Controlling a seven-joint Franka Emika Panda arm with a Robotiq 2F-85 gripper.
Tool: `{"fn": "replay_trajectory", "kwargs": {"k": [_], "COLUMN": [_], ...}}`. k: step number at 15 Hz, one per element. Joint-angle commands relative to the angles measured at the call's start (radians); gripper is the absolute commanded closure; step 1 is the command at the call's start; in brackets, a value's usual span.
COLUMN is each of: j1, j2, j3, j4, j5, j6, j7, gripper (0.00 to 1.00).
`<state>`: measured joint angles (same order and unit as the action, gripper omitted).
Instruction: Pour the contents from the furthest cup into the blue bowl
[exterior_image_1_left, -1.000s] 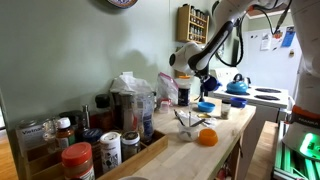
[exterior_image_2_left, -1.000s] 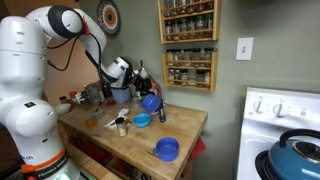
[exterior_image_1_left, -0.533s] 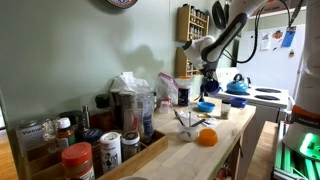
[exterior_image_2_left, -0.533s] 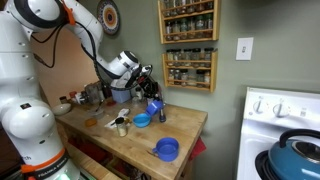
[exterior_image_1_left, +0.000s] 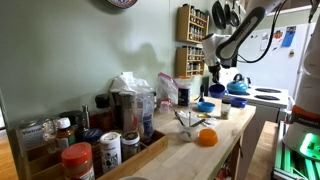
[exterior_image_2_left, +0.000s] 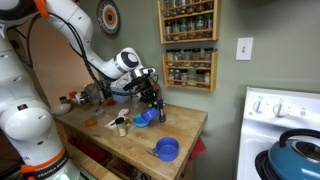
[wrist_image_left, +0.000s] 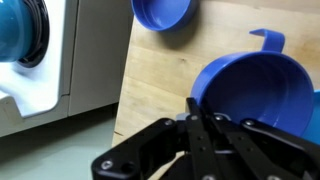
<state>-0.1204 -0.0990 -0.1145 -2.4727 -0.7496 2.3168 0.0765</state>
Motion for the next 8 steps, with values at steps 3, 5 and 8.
{"fn": "replay_trajectory", "kwargs": {"k": [3,5,8], "j1": [-0.009,-0.009,-0.023], "j2": [-0.030,-0.034,-0.009], "j3": [-0.008,-0.007,-0.038], "j4": [-0.037,-0.044,-0.009], "j5": [0.027,0.028,0.100], "j6": [0.007,0.009,0.037], "j7": [-0.078,-0.082,-0.148], "gripper": [0.96,0.96,0.99]}}
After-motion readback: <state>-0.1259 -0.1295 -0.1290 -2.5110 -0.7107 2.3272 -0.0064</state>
